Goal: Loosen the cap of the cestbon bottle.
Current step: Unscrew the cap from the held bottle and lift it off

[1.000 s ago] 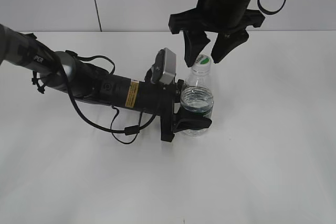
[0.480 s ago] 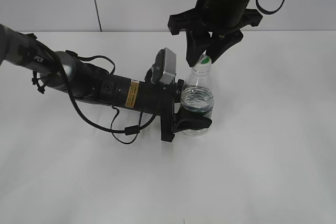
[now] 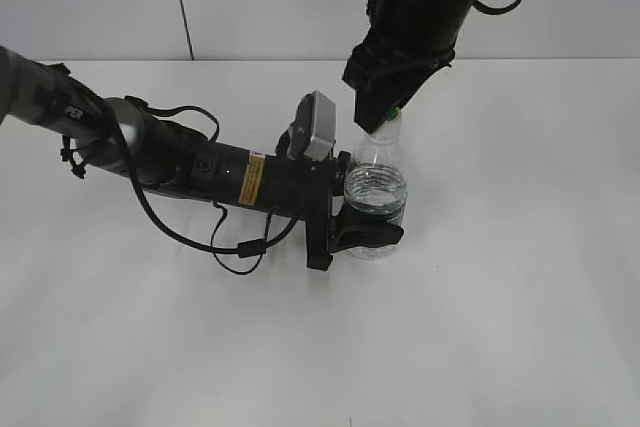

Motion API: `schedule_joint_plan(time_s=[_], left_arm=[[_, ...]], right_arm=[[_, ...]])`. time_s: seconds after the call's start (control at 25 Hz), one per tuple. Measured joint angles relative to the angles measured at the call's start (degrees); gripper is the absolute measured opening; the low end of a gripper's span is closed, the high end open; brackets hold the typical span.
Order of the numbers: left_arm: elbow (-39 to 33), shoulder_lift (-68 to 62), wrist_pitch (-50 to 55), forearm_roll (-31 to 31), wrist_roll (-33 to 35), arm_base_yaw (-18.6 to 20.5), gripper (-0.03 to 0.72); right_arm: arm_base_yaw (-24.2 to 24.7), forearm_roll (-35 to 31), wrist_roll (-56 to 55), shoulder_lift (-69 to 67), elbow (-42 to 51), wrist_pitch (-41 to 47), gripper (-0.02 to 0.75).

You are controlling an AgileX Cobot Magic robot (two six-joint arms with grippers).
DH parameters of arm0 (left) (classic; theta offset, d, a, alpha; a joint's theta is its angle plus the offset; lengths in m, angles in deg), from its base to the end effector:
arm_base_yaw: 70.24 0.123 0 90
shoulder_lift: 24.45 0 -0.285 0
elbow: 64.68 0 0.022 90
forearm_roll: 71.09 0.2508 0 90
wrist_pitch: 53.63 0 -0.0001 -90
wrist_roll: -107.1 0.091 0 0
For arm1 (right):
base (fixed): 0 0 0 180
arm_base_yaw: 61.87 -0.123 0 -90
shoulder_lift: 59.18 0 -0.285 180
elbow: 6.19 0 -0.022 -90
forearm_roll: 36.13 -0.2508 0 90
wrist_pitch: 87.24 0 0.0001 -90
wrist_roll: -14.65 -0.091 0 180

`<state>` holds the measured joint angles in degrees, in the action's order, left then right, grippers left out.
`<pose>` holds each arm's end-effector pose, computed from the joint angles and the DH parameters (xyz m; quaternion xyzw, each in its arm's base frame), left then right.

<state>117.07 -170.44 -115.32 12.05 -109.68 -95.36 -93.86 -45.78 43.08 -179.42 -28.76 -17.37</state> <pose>0.3589 -0.2561 0.0622 0.5931 0.5567 -0.4168 0.4057 0.3442 0.2319 0.2699 -0.4810 0.8662 0.0850 0.1055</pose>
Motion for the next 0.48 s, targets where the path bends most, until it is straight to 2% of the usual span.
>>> schedule_joint_plan(time_s=[0.48], left_arm=[[0.00,0.00,0.00,-0.07,0.00,0.00,0.402]], right_arm=[[0.00,-0.36,24.99,0.10,0.00,0.00,0.299]])
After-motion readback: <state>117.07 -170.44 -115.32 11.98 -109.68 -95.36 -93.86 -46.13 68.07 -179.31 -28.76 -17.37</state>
